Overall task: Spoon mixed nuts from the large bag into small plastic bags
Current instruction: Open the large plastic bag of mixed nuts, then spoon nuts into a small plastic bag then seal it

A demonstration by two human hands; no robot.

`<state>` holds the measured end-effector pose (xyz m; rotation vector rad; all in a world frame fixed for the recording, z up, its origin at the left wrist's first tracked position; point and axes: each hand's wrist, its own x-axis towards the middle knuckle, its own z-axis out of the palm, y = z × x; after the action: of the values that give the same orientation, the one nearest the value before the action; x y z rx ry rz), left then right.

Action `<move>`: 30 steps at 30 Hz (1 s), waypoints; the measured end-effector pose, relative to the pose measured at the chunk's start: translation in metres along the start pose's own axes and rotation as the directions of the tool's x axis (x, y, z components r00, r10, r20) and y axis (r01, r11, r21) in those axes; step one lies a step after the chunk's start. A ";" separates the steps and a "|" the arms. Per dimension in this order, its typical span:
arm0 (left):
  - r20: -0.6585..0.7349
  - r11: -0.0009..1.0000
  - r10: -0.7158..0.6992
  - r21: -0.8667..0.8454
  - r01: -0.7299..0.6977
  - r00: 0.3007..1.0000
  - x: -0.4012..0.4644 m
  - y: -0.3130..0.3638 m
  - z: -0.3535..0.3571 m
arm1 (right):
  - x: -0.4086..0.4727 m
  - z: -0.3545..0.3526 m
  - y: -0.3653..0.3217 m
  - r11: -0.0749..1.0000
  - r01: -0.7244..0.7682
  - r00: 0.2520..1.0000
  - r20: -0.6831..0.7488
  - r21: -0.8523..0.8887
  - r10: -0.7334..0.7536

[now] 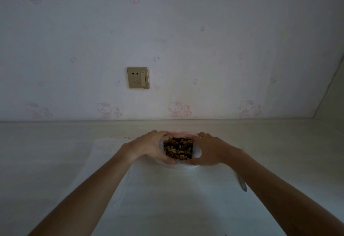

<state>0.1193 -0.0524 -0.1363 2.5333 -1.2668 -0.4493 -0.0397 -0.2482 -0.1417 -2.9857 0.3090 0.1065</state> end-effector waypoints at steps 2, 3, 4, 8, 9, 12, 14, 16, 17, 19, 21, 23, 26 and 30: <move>-0.002 1.000 -0.005 0.019 0.005 1.000 0.002 -0.002 0.002 | 0.005 0.000 0.000 1.000 -0.008 1.000 0.019 -0.004 0.008; -0.007 1.000 -0.007 0.028 0.007 1.000 0.003 -0.003 0.003 | 0.007 0.000 0.000 1.000 -0.015 0.999 0.030 0.000 0.015; -0.018 1.000 -0.007 0.030 0.008 1.000 0.004 -0.003 0.003 | 0.010 -0.001 0.000 1.000 -0.024 0.999 0.032 0.009 0.024; -0.090 1.000 0.010 -0.014 -0.011 0.996 0.008 -0.001 0.000 | 0.018 -0.004 -0.003 0.993 -0.076 0.997 0.023 0.086 0.075; -0.098 0.999 0.025 -0.020 -0.028 0.995 0.008 0.000 -0.001 | 0.019 -0.005 -0.004 0.992 -0.084 0.996 0.032 0.098 0.081; -0.138 0.997 0.078 0.037 -0.073 0.987 0.002 0.004 -0.003 | 0.016 -0.010 -0.005 0.983 -0.057 0.998 0.031 0.177 0.053; -0.243 0.995 0.074 0.081 -0.056 0.967 -0.010 0.004 -0.005 | 0.007 -0.011 -0.005 0.953 -0.025 0.997 -0.061 0.302 0.045; -0.400 0.996 0.079 -0.002 -0.088 0.913 -0.030 -0.001 -0.007 | -0.006 -0.008 -0.008 0.936 0.025 0.969 -0.239 0.350 0.063; -0.477 0.992 0.091 -0.036 -0.122 0.874 -0.043 -0.005 -0.007 | -0.014 -0.005 -0.013 0.938 0.053 0.944 -0.324 0.343 0.066; -0.596 0.985 0.080 -0.073 -0.154 0.799 -0.070 -0.015 -0.006 | -0.032 0.004 -0.030 0.928 0.145 0.894 -0.448 0.344 0.026; -0.689 0.989 0.019 -0.093 -0.115 0.724 -0.097 -0.028 -0.003 | -0.049 0.017 -0.049 0.905 0.254 0.864 -0.501 0.341 -0.054; -0.764 0.998 -0.051 -0.062 0.007 0.643 -0.123 -0.041 0.002 | -0.063 0.031 -0.064 0.906 0.281 0.870 -0.482 0.318 -0.101; -0.762 0.957 -0.170 0.023 0.289 0.625 -0.148 -0.060 0.013 | -0.070 0.046 -0.078 0.915 0.271 0.903 -0.409 0.298 -0.134; -0.643 0.892 -0.346 0.001 0.453 0.683 -0.158 -0.074 0.034 | -0.070 0.060 -0.090 0.960 0.251 0.914 -0.357 0.124 -0.193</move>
<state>0.0697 0.1148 -0.1706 2.7275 -0.5005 0.4397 -0.0929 -0.1382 -0.1834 -2.8330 0.0059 -0.4451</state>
